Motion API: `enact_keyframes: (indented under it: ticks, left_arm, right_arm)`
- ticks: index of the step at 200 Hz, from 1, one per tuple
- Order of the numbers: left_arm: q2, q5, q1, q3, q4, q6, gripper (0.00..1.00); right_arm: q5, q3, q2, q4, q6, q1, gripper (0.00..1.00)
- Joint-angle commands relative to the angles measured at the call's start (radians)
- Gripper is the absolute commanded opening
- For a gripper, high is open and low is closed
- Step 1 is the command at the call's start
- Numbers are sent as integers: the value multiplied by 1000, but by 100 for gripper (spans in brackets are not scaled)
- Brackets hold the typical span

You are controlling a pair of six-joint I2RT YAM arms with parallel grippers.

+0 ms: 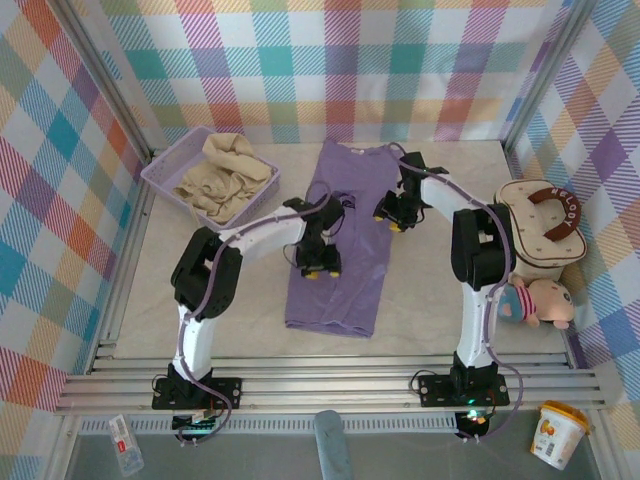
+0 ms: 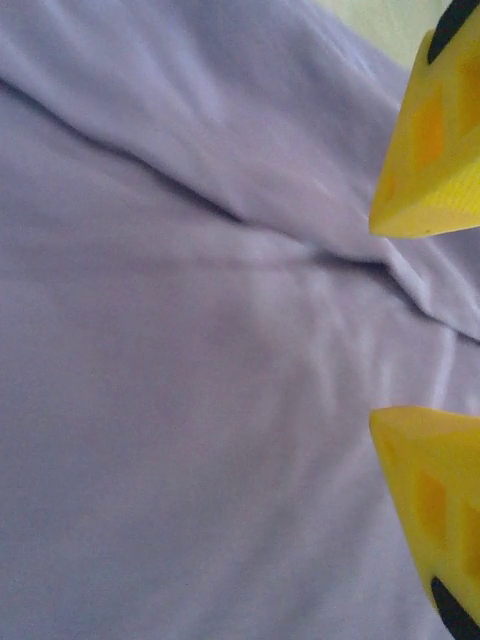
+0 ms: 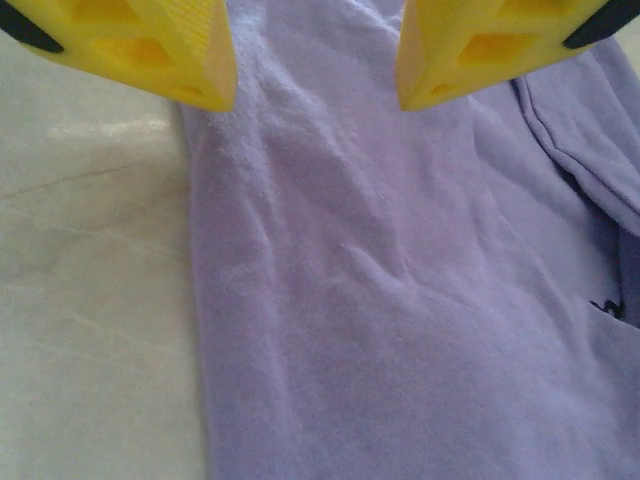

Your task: Fold and stack the mixed laundry pile

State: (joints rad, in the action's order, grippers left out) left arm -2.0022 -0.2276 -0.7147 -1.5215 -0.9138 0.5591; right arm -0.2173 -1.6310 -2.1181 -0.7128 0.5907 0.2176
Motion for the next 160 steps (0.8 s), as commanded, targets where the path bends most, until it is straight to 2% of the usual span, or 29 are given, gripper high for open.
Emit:
enact_keyframes:
  ticks: [1, 51, 105, 150, 160]
  left_arm:
    - [120, -34, -42, 105, 14, 28, 46]
    - [145, -67, -126, 225, 125, 72, 41]
    - [91, -61, -149, 254, 169, 55, 38]
    - [82, -55, -151, 254, 170, 39, 28]
    - [82, -55, -151, 253, 169, 39, 20]
  right_arm:
    - [4, 1, 10, -16, -9, 3, 47]
    - [10, 114, 85, 4, -23, 4, 47]
    - [41, 180, 157, -10, -49, 3, 47]
    - [60, 194, 183, -24, -65, 2, 47]
    - [64, 191, 183, -25, -69, 2, 47]
